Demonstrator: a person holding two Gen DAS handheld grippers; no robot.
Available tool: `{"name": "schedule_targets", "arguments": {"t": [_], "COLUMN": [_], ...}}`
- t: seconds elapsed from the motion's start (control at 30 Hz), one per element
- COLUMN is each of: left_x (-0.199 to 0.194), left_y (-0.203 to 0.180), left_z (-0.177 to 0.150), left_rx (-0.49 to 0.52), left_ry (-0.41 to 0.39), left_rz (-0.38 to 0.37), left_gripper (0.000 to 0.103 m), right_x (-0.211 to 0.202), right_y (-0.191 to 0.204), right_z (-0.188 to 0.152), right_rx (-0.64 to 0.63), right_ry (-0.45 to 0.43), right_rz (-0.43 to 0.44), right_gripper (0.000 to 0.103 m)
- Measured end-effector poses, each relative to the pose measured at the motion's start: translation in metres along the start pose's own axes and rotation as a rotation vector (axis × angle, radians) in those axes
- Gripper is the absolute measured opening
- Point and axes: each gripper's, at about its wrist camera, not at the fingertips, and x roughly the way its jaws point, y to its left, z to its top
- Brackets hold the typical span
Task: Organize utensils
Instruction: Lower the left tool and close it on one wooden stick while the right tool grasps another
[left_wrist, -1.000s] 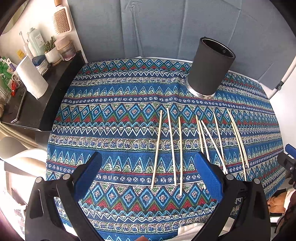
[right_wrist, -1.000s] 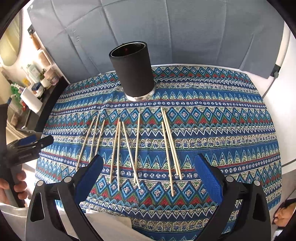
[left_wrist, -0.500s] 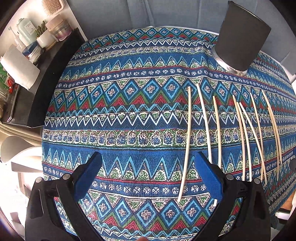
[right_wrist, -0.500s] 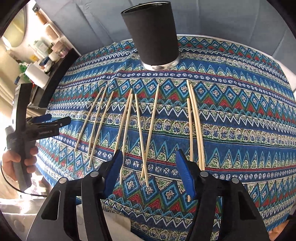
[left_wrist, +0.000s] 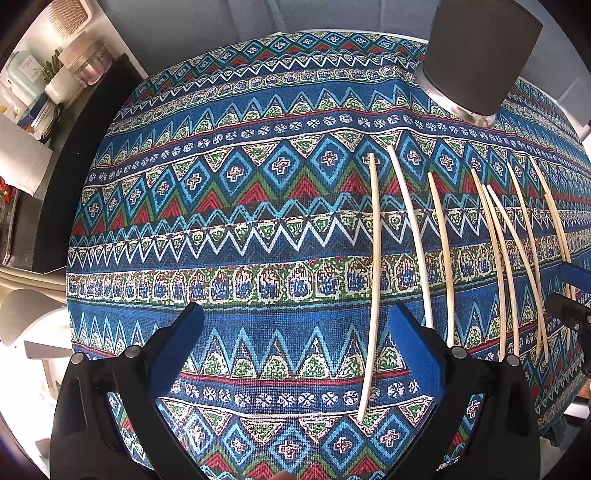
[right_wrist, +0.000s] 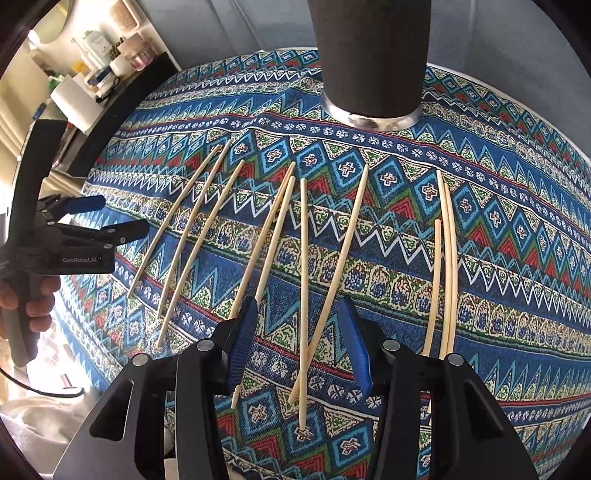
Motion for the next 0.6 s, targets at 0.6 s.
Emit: {"name": "schedule_targets", "arguments": {"t": [0.6], "left_x": [0.030], "left_y": [-0.004], "left_z": [0.007], "left_rx": [0.011], "left_ry": [0.068], "left_rz": [-0.098], "left_gripper": [0.099], "right_x": [0.032], "right_y": [0.003], "right_z": [0.020], "right_rx": [-0.045], "right_ry": [0.065], "right_rz": [-0.011], "right_gripper": [0.032]}}
